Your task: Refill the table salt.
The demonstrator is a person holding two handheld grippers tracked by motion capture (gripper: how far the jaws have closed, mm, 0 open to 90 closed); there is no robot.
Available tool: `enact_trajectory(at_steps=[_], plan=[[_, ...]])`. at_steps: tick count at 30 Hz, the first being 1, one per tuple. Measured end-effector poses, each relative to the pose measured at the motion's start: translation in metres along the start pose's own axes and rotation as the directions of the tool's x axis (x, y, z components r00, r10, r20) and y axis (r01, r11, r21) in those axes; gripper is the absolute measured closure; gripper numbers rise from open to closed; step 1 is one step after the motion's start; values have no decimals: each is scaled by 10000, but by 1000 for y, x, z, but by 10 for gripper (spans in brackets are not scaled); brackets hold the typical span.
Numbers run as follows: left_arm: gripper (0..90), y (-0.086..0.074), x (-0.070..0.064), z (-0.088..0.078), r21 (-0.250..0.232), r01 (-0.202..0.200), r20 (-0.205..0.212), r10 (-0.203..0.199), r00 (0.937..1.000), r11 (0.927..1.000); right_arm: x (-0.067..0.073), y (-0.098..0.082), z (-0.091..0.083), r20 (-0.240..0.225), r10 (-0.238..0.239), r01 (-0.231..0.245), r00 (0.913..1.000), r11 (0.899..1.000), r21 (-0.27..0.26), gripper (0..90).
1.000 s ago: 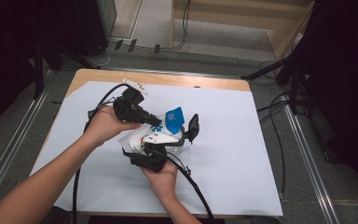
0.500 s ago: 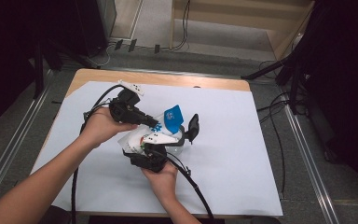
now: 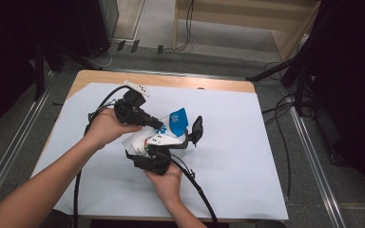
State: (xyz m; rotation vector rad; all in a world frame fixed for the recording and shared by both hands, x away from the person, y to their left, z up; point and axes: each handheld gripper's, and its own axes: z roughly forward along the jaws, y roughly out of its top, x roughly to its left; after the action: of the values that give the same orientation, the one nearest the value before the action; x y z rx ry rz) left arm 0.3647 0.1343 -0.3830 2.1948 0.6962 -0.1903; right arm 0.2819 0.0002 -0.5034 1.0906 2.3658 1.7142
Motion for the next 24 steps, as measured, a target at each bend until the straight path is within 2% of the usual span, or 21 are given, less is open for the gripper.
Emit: enact_trajectory(at_steps=[24], plan=[[890,1,1,3,39,82,97,-82,9999,10000,0,0,0,50,-2,2,10000,10000,-22,519]])
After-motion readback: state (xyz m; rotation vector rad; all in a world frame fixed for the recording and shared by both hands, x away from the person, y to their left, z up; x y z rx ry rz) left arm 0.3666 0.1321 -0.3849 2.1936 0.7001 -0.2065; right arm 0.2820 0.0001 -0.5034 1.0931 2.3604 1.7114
